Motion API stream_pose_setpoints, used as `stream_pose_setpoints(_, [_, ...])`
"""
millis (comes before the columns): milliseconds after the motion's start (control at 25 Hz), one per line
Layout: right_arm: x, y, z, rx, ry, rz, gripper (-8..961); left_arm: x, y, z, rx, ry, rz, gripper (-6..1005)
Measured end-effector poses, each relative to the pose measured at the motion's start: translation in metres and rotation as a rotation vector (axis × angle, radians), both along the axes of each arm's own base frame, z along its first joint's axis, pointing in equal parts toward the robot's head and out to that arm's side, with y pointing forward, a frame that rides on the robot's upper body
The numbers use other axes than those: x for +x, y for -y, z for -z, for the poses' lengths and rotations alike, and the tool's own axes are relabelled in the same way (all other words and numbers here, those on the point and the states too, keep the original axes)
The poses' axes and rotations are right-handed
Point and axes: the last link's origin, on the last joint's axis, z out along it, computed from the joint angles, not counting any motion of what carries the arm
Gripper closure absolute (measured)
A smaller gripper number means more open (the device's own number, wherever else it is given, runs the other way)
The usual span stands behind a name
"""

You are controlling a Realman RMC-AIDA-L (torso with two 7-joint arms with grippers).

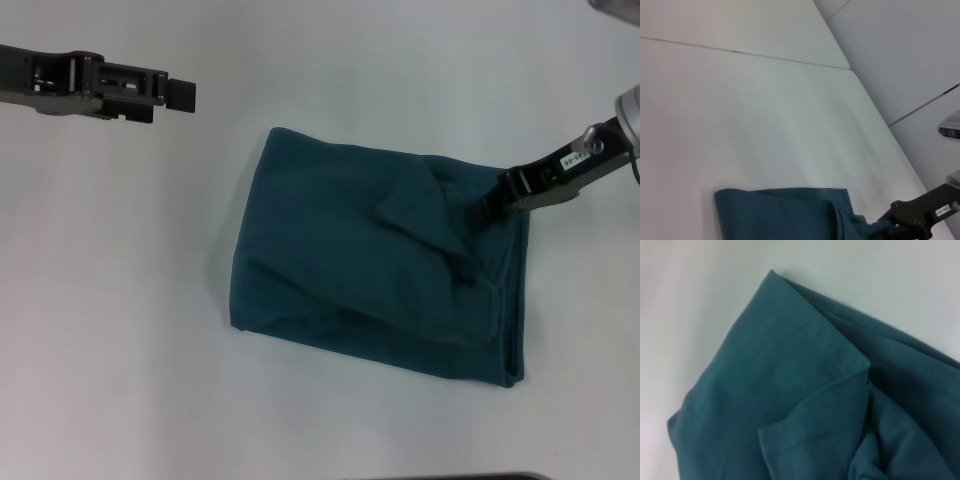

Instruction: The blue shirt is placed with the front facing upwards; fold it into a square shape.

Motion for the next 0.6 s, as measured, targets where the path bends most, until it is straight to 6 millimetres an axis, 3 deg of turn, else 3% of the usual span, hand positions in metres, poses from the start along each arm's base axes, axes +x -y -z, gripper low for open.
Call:
stream_pose_setpoints(240, [-0.006, 0.0, -0.006, -0.002, -0.028, -0.004, 858, 0.0, 0.0, -0.001, 0.001, 0.001, -0.001, 126])
stream_pose_setpoints(600, [-0.011, -0.003, -0.024, 0.038, -0.066, -0.006, 858, -0.001, -0.001, -0.003, 0.01, 0.005, -0.006, 125])
